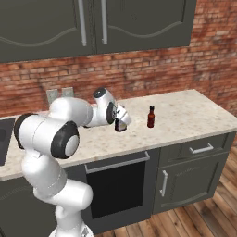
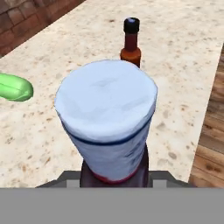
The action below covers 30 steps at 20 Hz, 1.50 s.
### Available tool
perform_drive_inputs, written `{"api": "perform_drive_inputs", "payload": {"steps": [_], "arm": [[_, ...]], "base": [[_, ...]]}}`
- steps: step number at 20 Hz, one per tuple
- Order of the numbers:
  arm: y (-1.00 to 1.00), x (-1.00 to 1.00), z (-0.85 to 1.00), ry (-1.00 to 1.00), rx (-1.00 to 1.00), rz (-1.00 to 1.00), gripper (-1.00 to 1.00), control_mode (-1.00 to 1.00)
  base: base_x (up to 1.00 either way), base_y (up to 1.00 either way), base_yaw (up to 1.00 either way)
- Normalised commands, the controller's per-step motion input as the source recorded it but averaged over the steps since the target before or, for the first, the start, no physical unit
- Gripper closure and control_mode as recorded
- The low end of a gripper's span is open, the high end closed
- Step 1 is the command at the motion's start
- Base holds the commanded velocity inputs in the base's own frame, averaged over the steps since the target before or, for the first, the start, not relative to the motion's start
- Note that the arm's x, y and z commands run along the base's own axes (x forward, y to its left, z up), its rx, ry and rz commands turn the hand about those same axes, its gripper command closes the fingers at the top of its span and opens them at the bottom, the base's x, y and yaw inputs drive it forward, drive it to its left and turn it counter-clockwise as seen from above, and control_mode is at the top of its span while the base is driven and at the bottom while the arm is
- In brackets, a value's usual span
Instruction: Pick the condiment bottle and condiment bottle from the counter and place them in the cabinet.
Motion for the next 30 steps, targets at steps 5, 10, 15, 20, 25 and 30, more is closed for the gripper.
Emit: {"api": "perform_drive_inputs", "payload": {"steps": [5, 10, 15, 20, 25, 30], "arm": [[0.07, -0.74, 0.48, -0.13, 0.01, 0.12, 1.0, -1.0], [0.14, -0.57, 0.63, -0.05, 0.01, 0.13, 1.0, -1.0], [0.18, -0.44, 0.66, -0.03, 0.06, 0.13, 1.0, -1.0], [0.24, -0.52, 0.52, -0.01, 0.01, 0.15, 1.0, -1.0], [0.29, -0.66, 0.28, 0.0, 0.0, 0.16, 1.0, -1.0], [0.24, -0.72, 0.26, 0.0, 0.0, 0.15, 1.0, -1.0]], "base": [[0.0, 0.0, 0.0], [0.0, 0.0, 0.0], [0.0, 0.0, 0.0], [0.0, 0.0, 0.0], [0.0, 0.0, 0.0], [0.0, 0.0, 0.0]]}}
